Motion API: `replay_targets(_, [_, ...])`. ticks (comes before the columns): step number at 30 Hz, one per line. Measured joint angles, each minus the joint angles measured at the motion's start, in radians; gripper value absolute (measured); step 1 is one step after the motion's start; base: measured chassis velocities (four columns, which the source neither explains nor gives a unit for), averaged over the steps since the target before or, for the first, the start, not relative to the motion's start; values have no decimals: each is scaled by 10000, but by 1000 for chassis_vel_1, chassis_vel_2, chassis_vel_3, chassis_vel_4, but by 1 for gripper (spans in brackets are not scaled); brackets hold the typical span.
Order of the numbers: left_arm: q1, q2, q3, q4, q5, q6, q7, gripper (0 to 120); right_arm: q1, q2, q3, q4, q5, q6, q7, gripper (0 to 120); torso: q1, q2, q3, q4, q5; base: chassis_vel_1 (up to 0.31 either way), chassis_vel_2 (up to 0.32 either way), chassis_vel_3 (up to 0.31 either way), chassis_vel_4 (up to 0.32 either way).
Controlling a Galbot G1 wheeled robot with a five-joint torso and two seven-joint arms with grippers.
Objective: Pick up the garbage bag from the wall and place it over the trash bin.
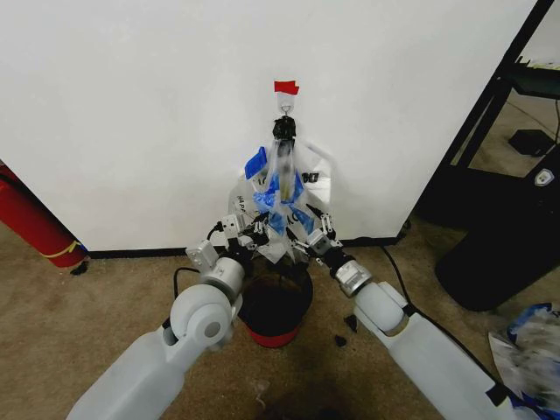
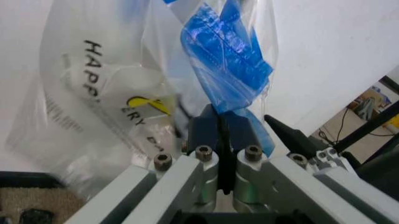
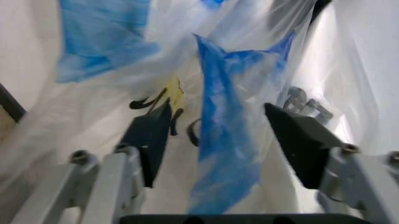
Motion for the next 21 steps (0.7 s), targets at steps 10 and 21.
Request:
replay_targets(10, [22,-38,-11,43,49,-7,8,0,96,53,-17,18,528,-542,271,20,0,0,0,0,0,0,0,0,0])
replay_targets(21, [108,-5,-57,-69,79,-21,32,0,202,256,-201,160,2698,-1504,842,0,0,0,0,1,0,0,0,0,0])
